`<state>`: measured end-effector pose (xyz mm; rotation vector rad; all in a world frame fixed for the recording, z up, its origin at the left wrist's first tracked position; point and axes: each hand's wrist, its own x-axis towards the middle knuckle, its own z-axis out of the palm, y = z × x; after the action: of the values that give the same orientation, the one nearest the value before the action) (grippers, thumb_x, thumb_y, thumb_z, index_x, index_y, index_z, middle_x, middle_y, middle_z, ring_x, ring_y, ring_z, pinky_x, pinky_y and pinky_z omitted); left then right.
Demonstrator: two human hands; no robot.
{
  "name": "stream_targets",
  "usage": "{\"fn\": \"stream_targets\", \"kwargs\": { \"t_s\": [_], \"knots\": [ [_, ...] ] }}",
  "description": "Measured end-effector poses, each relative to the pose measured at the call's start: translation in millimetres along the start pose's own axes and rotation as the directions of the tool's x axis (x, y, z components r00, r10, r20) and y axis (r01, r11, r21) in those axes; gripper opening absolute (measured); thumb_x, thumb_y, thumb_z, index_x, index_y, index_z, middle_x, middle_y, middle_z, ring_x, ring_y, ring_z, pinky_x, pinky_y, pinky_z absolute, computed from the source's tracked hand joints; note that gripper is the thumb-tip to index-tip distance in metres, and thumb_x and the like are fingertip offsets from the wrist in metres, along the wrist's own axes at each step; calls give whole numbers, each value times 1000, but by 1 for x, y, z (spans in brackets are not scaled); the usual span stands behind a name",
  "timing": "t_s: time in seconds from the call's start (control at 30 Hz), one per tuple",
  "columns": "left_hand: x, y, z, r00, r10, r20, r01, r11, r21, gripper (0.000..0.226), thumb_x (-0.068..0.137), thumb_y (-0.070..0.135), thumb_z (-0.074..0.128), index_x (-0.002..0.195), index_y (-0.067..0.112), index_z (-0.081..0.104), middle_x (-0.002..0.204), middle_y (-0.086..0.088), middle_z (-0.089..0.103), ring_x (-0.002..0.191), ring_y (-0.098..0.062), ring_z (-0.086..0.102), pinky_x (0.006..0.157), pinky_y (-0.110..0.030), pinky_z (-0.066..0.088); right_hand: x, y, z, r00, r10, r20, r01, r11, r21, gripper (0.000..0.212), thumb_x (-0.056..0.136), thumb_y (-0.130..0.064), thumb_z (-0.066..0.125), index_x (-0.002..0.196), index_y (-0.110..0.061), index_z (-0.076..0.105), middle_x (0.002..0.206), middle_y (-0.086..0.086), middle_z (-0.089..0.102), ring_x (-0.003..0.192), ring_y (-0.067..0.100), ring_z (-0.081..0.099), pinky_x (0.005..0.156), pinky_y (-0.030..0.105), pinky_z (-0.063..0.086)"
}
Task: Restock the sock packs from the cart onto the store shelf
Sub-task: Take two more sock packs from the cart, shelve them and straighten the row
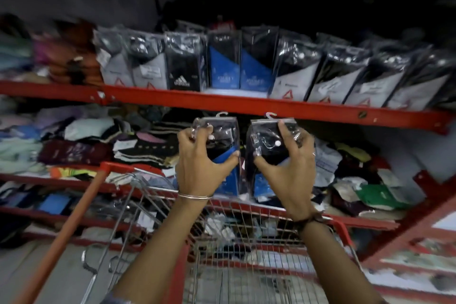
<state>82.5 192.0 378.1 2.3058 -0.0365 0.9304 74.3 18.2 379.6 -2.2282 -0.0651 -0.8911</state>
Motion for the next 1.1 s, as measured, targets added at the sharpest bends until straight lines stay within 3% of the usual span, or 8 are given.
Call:
{"fn": "stream_targets", "kwargs": {
  "t_s": [0.17,0.27,0.37,0.53,0.63,0.8,0.97,1.1],
  "knots": [
    [69,21,-21,988,48,-150,-55,997,-46,66,63,54,76,114,17,56,113,-12,44,87,-17,48,56,-25,41,55,-34,-11,983,-88,-164,100,993,68,77,68,-33,81,136,-26,46,134,17,40,119,27,45,86,27,41],
    [101,27,-22,971,80,-226,-97,993,-64,65,65,54,75,114,16,55,113,-11,43,90,-7,38,57,-21,39,82,-48,-5,956,-122,-268,149,985,83,73,69,-36,76,135,-22,48,134,18,41,118,25,42,84,28,43],
    [129,26,-11,956,105,-272,-138,985,-101,66,65,54,75,114,15,54,111,-12,43,91,-8,38,53,-21,43,112,-54,5,930,-123,-345,162,983,89,73,70,-39,75,136,-24,47,135,17,41,120,23,41,83,33,48],
    [162,20,11,932,111,-344,-166,977,-135,65,65,54,74,112,13,55,109,-14,44,93,-1,32,58,-22,43,152,-56,21,895,-102,-433,162,981,103,71,72,-48,68,135,-24,48,137,17,40,125,25,41,90,36,47],
    [173,18,25,935,123,-332,-181,972,-151,67,65,57,70,113,12,53,110,-14,43,91,-3,35,56,-21,43,166,-52,31,888,-102,-449,161,983,94,71,71,-51,64,135,-25,48,138,18,40,123,23,42,83,27,45],
    [180,17,43,945,170,-279,-212,969,-128,68,65,52,76,116,18,46,115,-18,43,94,-26,54,51,-26,49,178,-50,46,881,-134,-455,185,980,69,69,72,-48,62,134,-21,49,134,20,43,121,27,44,83,12,36],
    [183,16,50,939,201,-279,-237,966,-104,65,68,52,73,114,19,41,118,-21,42,101,-28,52,49,-23,48,185,-48,64,869,-185,-459,239,969,63,66,74,-42,66,132,-14,51,133,25,44,124,30,40,90,31,45],
    [185,14,52,950,193,-247,-224,969,-106,66,69,50,76,114,19,40,121,-21,39,103,-28,52,48,-26,52,191,-43,72,846,-220,-486,287,955,68,64,75,-38,69,130,-11,52,131,28,44,123,29,37,96,28,40]
  ]
}}
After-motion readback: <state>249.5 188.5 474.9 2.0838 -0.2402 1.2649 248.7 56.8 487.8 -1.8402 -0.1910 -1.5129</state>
